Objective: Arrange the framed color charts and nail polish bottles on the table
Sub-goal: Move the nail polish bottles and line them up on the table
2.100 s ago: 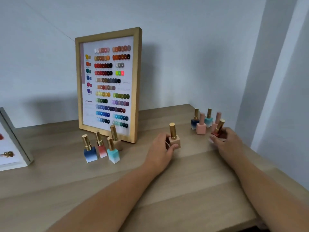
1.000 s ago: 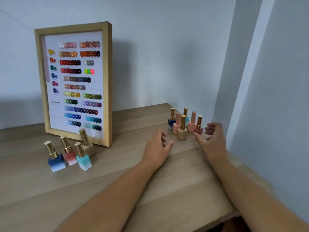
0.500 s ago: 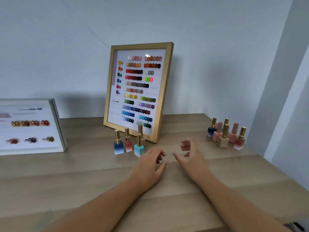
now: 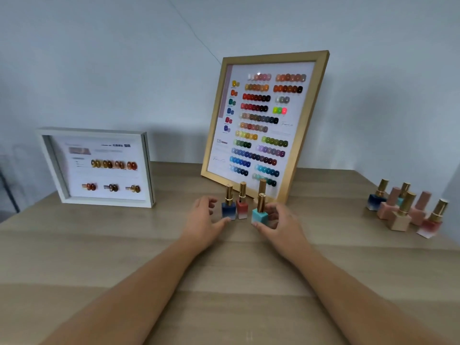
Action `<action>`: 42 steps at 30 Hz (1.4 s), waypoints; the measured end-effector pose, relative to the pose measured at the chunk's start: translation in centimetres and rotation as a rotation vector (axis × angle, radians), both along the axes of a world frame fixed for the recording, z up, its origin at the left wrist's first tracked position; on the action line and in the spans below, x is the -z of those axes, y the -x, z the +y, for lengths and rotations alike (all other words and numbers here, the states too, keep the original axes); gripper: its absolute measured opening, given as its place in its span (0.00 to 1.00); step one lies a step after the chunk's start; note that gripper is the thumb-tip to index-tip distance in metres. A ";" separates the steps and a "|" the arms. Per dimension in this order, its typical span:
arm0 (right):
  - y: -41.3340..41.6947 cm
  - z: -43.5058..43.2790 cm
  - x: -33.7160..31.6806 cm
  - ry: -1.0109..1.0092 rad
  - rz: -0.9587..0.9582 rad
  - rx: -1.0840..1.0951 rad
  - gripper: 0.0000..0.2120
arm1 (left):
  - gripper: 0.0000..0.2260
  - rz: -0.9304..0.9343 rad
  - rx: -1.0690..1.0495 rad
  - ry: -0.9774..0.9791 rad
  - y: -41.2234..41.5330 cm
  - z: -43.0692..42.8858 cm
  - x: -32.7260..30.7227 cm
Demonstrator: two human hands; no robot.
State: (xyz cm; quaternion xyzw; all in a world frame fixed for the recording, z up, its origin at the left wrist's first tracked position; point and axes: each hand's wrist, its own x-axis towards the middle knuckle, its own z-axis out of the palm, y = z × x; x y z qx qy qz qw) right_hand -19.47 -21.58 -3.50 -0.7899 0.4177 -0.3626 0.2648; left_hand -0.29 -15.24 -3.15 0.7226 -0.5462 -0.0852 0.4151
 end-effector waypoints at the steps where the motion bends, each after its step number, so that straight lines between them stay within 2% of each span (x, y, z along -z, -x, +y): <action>1: -0.2 -0.1 0.0 -0.003 0.003 0.001 0.21 | 0.25 -0.005 0.017 -0.015 0.0 -0.4 0.0; 7: -0.8 -0.8 0.0 -0.006 0.015 0.056 0.17 | 0.14 -0.032 0.049 -0.044 0.0 -1.8 -0.1; 13: 0.0 -0.8 -0.1 -0.005 -0.033 0.092 0.10 | 0.09 -0.009 0.068 -0.020 0.1 -1.3 -0.1; 20: 6.2 -1.6 -0.5 -0.022 -0.058 0.157 0.11 | 0.10 0.011 0.234 0.039 4.5 0.3 -0.6; 24: 12.0 -2.4 -0.6 -0.076 -0.043 0.262 0.15 | 0.11 0.003 0.335 0.024 9.2 -1.8 -0.8; 29: 18.8 -2.6 -0.7 0.007 -0.026 0.385 0.11 | 0.09 -0.003 0.431 0.009 15.5 -5.7 -0.9; 36: 25.0 -3.5 -0.8 -0.003 -0.020 0.514 0.11 | 0.11 0.062 0.477 0.022 22.8 -11.6 -0.7; 42: 26.6 -5.5 -0.2 -0.019 -0.030 0.551 0.12 | 0.12 0.086 0.471 -0.009 26.8 -16.4 -0.3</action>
